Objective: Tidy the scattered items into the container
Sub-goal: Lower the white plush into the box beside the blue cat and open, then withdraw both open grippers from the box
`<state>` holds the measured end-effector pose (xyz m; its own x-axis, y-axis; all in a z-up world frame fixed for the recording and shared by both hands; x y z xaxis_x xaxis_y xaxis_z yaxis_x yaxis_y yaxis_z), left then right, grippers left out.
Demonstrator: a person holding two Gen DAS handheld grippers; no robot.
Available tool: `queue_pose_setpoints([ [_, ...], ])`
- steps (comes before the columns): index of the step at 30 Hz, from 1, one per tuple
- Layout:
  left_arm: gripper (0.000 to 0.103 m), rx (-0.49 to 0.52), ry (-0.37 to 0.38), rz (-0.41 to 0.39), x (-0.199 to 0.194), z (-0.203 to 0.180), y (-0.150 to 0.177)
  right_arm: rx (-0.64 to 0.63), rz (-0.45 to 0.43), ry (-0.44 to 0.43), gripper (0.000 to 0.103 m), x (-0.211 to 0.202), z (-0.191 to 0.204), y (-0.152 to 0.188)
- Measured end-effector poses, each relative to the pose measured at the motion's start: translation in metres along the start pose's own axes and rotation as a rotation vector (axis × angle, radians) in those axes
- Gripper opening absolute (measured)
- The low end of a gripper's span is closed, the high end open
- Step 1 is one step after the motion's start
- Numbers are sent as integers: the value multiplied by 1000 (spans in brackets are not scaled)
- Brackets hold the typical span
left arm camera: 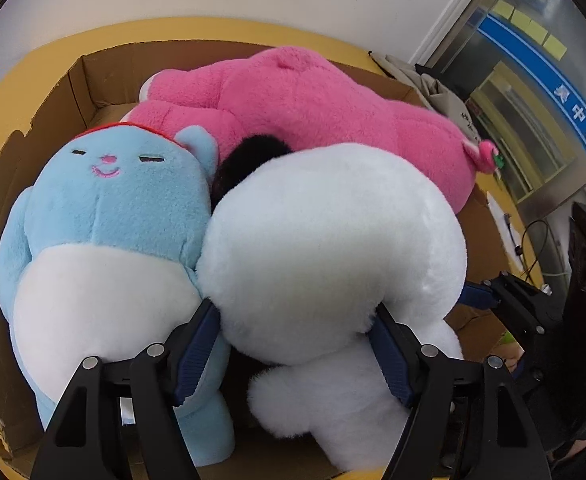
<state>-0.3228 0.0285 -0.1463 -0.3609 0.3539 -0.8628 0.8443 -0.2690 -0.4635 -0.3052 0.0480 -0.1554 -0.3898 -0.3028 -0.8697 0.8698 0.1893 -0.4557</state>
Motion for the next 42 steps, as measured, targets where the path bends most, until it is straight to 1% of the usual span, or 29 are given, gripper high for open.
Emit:
queue_pose_setpoints([
  [1, 78, 28, -31, 14, 4, -2, 2, -15, 18, 36, 88, 9, -2, 4],
  [2, 79, 48, -64, 11, 6, -4, 2, -8, 36, 48, 88, 20, -4, 8],
  [3, 78, 47, -71, 9, 5, -5, 2, 41, 59, 23, 88, 24, -9, 11],
  [4, 78, 37, -61, 8, 2, -5, 3, 66, 65, 8, 88, 25, -11, 12],
  [7, 72, -2, 11, -5, -10, -5, 11, 19, 11, 63, 89, 5, -9, 8],
  [8, 72, -24, 31, -20, -19, -4, 17, 5, -5, 63, 89, -4, -7, 7],
  [10, 70, -43, 29, -46, -33, -2, 31, 16, -53, -5, 89, -33, -3, 4],
  [11, 70, -39, 25, -51, -37, -2, 40, 32, -77, -26, 89, -45, -6, 3],
  [12, 69, -37, 26, -48, -38, -2, 49, 51, -105, -23, 90, -57, -14, 1],
  [13, 67, -22, 16, -51, -39, -2, 57, 75, -126, 9, 90, -65, -26, 1],
  [14, 64, 19, -10, -63, -40, -5, 61, 97, -131, 50, 90, -67, -37, 2],
  [15, 63, 31, -18, -72, -42, -6, 63, 118, -119, 111, 90, -63, -51, 6],
  [16, 63, 22, -19, -70, -43, -7, 65, 130, -94, 151, 90, -57, -58, 14],
  [17, 64, 15, -24, -58, -42, -8, 68, 132, -59, 165, 90, -50, -58, 23],
  [18, 64, 15, -29, -53, -43, -9, 71, 144, -64, 152, 90, -48, -58, 28],
  [20, 65, 24, -42, -45, -44, -9, 78, 150, -103, 156, 90, -57, -56, 35],
  [22, 65, 25, -39, -55, -48, -7, 82, 159, -111, 154, 90, -64, -53, 42],
  [23, 66, 14, -40, -68, -52, -5, 84, 160, -121, 157, 90, -68, -51, 45],
  [25, 77, -3, -74, -108, -67, 0, 87, 158, -147, 167, 90, -79, -49, 50],
  [26, 87, -5, -93, -138, -78, 0, 91, 156, -165, 157, 90, -88, -46, 51],
  [27, 94, -2, -107, -175, -91, -2, 92, 154, -190, 129, 90, -102, -41, 53],
  [29, 102, 11, -120, -246, -115, -10, 93, 150, -236, 80, 96, -120, -32, 57],
  [30, 103, 16, -123, -275, -126, -12, 95, 149, -263, 61, 103, -132, -27, 60],
  [32, 103, 18, -130, -307, -139, -18, 99, 149, -298, 39, 102, -146, -23, 67],
  [35, 103, 5, -147, -322, -146, -23, 109, 158, -311, 17, 102, -158, -22, 80],
  [37, 103, 5, -166, -333, -148, -28, 114, 154, -328, 38, 102, -162, -20, 92],
  [40, 103, 23, -218, -349, -154, -38, 124, 164, -363, 47, 102, -175, -16, 110],
  [42, 103, 32, -225, -357, -155, -45, 128, 175, -390, 56, 102, -185, -18, 118],
])
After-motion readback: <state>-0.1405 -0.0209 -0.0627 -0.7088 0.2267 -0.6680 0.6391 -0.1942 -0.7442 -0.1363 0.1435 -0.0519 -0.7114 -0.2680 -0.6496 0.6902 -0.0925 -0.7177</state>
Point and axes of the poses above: each gripper's, at about its wrist camera, not at the fingertips, and x roughly the way its jaws point, z to its left, y to its underside, the point moved 9 cm from there along x, roughly the way its jaws point, and after that the axes turned 9 degrees about x, right-handed, at the moved point
